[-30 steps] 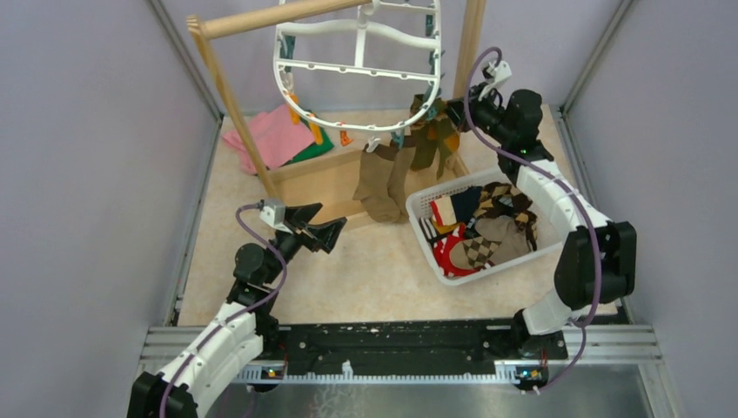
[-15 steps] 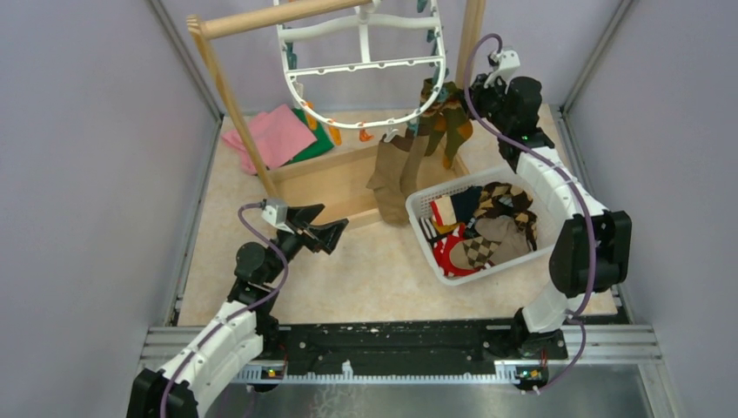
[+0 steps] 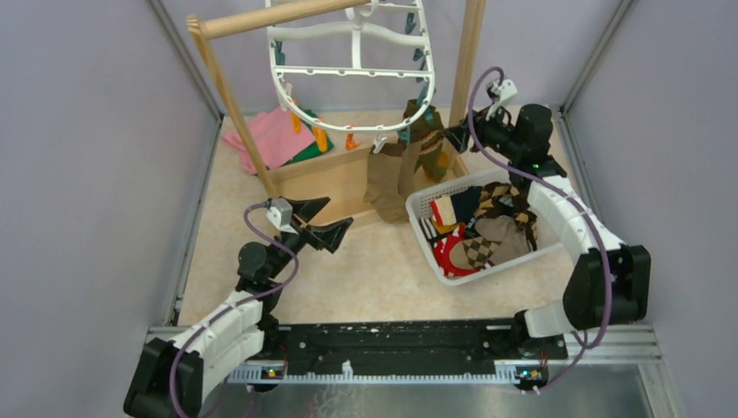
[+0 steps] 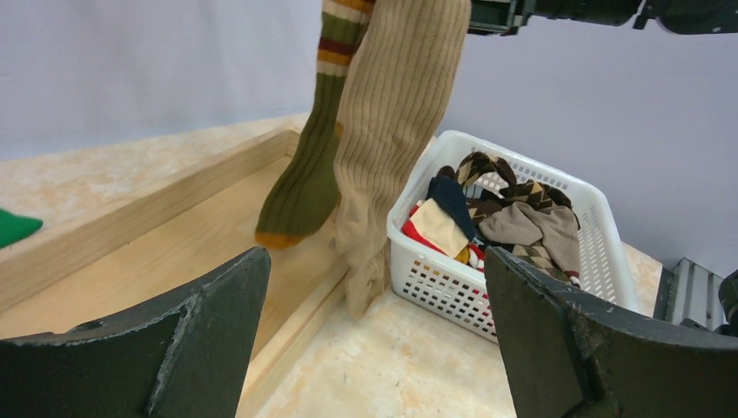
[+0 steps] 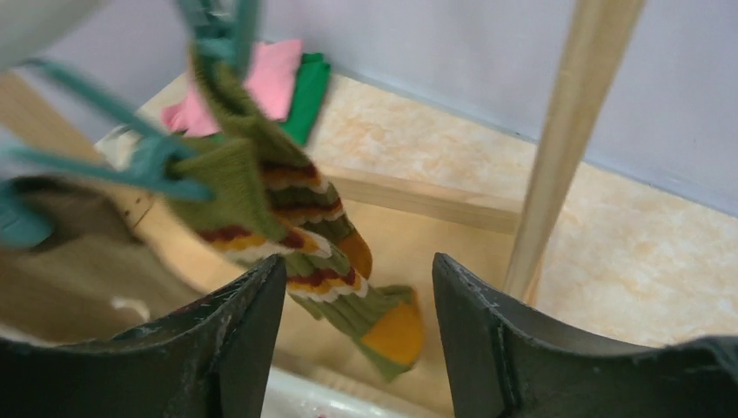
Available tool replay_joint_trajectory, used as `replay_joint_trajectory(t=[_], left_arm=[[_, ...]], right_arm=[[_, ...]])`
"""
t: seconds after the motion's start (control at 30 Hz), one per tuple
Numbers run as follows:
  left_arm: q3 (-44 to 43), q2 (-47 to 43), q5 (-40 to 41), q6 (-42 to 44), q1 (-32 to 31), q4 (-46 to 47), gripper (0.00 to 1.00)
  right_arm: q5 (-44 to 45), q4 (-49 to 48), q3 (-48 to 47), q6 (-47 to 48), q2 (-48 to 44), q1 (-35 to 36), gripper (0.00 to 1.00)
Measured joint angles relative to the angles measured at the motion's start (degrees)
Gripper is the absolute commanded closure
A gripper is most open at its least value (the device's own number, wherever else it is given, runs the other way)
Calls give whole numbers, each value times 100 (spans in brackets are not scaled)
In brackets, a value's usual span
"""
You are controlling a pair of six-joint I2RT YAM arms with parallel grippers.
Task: Clip the socks to the hanger
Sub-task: Rotate the hanger at the clothesline.
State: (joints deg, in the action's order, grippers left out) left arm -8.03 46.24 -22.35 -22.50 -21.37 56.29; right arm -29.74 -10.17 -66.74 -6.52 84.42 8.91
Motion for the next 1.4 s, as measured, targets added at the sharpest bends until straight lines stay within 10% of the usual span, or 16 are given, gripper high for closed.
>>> replay_joint_trajectory(t=[0.53,0.77,1.03,1.4], left_arm=[[-168,619,-262,457,0,756,10],[-374,1427,-87,671,0,1043,12],[-817,2771,173,1082,0,1755,17],[-1394,4402,-101,1307,33,2719,43]], right_arm=[[-3134,262,1067,748,-1646,490,33],[-2900,-898,1543,-109,-1137,1379,34],[-1808,-5090,2833,-2791,-59,1628,39],[-1344,-5023,2625,-2695,-15,1773,37]])
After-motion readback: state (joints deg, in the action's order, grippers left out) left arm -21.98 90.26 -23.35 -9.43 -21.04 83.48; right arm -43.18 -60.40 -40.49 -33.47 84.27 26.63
